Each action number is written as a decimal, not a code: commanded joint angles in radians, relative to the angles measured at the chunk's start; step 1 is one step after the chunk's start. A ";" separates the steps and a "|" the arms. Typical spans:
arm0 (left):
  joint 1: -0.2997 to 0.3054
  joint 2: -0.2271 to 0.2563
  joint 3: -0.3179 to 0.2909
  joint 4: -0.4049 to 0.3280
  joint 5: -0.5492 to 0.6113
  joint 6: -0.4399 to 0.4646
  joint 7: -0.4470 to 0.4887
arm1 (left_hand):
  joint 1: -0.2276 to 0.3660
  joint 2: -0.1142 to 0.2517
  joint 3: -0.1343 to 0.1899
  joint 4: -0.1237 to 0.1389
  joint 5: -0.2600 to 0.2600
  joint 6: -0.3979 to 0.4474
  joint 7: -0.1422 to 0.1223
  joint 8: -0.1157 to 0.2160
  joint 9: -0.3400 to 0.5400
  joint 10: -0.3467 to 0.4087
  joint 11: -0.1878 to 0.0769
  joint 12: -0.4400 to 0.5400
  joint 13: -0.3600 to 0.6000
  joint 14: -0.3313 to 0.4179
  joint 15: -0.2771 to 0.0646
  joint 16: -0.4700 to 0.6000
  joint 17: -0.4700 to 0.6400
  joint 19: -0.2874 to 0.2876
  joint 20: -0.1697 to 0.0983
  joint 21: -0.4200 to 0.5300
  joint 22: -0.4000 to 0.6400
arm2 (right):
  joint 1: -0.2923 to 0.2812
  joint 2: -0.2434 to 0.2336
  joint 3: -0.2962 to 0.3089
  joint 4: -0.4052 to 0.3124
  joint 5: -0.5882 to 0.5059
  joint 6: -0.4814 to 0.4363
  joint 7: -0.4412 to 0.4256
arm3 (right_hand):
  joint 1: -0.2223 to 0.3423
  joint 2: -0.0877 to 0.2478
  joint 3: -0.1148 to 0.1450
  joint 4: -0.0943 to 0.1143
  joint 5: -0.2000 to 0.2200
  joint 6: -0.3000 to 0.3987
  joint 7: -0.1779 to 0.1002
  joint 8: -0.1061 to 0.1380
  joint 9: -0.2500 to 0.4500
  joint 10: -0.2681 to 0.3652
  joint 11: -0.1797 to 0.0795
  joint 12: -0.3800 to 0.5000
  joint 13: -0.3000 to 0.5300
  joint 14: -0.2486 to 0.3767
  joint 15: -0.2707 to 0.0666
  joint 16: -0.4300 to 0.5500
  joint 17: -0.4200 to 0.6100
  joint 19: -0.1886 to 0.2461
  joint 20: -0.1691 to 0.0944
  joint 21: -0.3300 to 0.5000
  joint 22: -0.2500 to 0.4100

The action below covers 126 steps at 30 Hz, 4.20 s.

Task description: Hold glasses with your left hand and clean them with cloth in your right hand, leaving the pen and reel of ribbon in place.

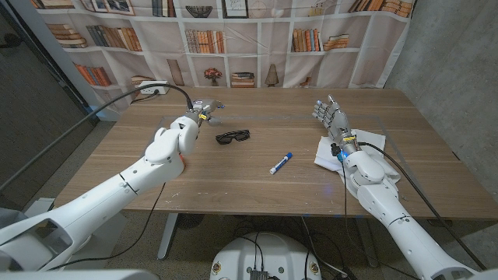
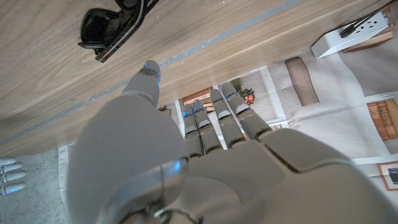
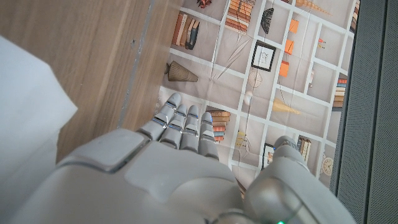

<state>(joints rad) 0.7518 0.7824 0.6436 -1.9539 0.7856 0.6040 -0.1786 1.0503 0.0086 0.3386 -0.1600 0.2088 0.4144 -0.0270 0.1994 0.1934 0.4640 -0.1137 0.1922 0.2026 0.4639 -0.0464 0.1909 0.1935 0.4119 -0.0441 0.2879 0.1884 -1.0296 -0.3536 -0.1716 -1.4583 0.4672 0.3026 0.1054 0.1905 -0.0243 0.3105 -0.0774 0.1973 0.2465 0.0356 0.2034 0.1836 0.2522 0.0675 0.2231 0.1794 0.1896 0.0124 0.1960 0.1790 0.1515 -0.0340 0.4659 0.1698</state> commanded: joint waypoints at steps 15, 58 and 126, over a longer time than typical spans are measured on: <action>-0.074 -0.058 0.052 0.063 -0.023 -0.002 -0.169 | 0.024 0.026 0.011 0.015 -0.005 0.046 0.019 0.020 0.008 0.039 0.018 0.018 0.004 0.046 -0.073 0.020 0.005 0.085 0.017 0.028 0.006 | -0.004 -0.002 0.005 0.000 0.008 -0.012 0.016 | 0.004 0.003 0.003 -0.007 -0.004 0.010 -0.004 -0.004 0.004 0.007 0.001 -0.001 0.006 0.007 0.002 -0.002 0.003 0.011 -0.025 -0.008 0.004; -0.114 -0.119 0.126 0.174 0.024 0.015 -0.157 | 0.069 0.051 0.023 0.021 -0.018 0.219 0.003 0.066 0.007 0.196 0.002 0.050 0.004 0.192 -0.117 0.049 0.006 0.171 -0.014 0.072 0.011 | 0.002 0.022 -0.001 0.022 0.016 -0.011 0.024 | 0.003 0.006 -0.002 -0.009 -0.007 0.013 -0.010 -0.005 0.005 0.016 0.001 -0.001 0.006 0.014 0.004 -0.002 0.003 0.017 -0.021 -0.026 0.005; -0.054 -0.192 0.090 0.194 -0.001 0.085 -0.026 | 0.131 0.097 0.071 0.028 -0.022 0.553 0.015 0.100 0.006 0.550 -0.039 0.069 0.005 0.600 -0.166 0.069 -0.011 0.435 -0.050 0.219 -0.002 | 0.005 0.032 0.005 0.041 0.037 -0.026 0.065 | -0.001 0.007 -0.011 -0.012 -0.009 0.014 -0.017 -0.007 0.006 0.022 0.000 -0.003 0.007 0.006 0.006 -0.006 0.004 0.023 -0.013 -0.057 0.006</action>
<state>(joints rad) 0.6744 0.6155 0.7635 -1.7677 0.8290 0.6833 -0.2752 1.1674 0.0915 0.3996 -0.1324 0.1844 0.9544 -0.0232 0.2961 0.1933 0.9919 -0.1517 0.2554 0.2021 1.0282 -0.1551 0.2524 0.1785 0.8198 -0.0906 0.4935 0.1858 -1.0232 -0.3210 -0.1686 -1.4207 0.5061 0.2742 0.1703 0.1905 -0.0243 0.3008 -0.0869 0.1896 0.2571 0.0250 0.1994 0.1835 0.2647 0.0694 0.2231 0.1836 0.1932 0.0161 0.1922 0.1790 0.1637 -0.0392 0.4136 0.1698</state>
